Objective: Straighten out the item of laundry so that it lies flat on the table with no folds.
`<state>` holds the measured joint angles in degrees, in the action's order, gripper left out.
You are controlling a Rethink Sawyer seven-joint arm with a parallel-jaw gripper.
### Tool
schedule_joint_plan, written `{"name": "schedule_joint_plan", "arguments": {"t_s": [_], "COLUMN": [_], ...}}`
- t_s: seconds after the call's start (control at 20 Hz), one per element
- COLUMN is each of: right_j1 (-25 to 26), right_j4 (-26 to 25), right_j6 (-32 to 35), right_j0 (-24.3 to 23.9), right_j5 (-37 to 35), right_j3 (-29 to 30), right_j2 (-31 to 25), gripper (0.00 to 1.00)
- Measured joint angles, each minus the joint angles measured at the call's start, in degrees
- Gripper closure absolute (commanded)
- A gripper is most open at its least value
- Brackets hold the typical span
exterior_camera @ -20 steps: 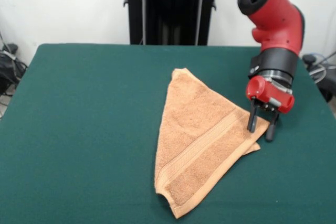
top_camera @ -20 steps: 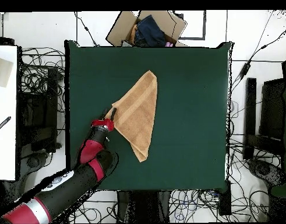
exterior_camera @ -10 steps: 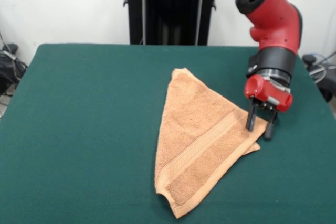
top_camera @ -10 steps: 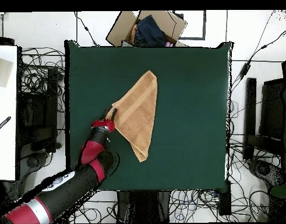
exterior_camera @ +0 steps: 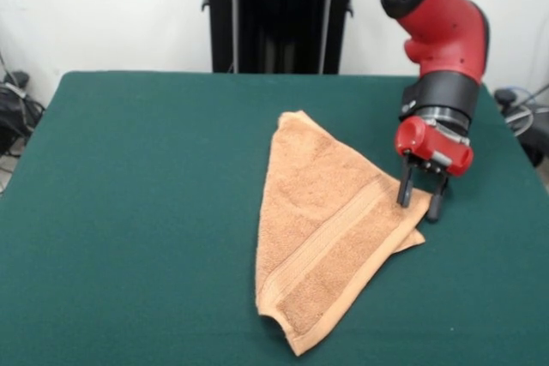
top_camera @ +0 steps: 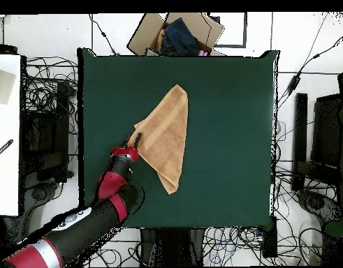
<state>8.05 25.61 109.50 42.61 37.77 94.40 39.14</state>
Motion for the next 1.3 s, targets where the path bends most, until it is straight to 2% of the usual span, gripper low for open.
{"name": "schedule_joint_plan", "arguments": {"t_s": [0.95, 1.0, 1.3], "right_j1": [-0.04, 0.02, 0.5], "right_j4": [-0.95, -0.99, -0.96], "right_j6": [0.0, 0.0, 0.0], "right_j0": [-0.09, -0.09, -0.09], "right_j5": [0.92, 0.89, 1.17], "right_j3": [0.51, 0.56, 0.68], "right_j2": [-0.05, -0.22, -0.5], "gripper": [0.0, 1.0, 1.0]}}
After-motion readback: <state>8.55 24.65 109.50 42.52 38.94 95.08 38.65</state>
